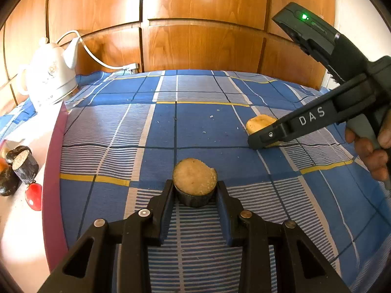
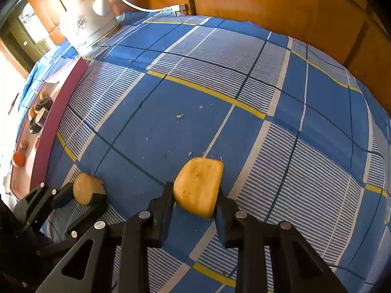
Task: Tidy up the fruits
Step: 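Grasp the yellow fruit piece with right tool while left tool holds the wood slice, then lift the wood slice with left tool while right tool holds the yellow piece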
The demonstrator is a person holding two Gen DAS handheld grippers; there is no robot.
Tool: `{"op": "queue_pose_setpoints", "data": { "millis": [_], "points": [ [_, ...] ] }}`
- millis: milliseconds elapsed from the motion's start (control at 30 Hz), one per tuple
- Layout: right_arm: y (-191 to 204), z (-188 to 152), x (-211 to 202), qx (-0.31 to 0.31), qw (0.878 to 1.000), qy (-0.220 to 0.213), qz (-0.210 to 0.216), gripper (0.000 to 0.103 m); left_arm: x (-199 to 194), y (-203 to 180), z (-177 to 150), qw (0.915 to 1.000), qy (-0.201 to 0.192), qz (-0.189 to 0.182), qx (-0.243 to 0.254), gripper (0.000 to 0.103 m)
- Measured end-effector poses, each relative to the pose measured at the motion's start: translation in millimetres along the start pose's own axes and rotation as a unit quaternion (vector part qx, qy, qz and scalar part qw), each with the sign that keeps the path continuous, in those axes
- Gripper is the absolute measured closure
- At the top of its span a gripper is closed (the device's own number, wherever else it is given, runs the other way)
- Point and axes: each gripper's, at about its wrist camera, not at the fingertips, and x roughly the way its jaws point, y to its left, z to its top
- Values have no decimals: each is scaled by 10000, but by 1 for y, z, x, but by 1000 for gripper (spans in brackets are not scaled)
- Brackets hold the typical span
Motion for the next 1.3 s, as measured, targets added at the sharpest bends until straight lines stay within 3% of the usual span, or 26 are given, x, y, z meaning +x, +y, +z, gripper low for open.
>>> {"op": "queue_pose_setpoints", "data": {
  "millis": [767,967,1133,1300],
  "points": [
    [2,-1,1,43,10000,-2,-49,72,0,0,0,10000,8,6,-20,69],
    [17,-2,4,-399,9984,53,-400,73,1,-1,0,10000,19,34,-7,69],
    [7,-1,4,-186,9997,66,-132,72,1,-1,1,10000,34,49,6,69],
    [6,-2,4,-195,9997,37,-155,72,1,-2,1,9999,44,86,29,69]
  ]
}}
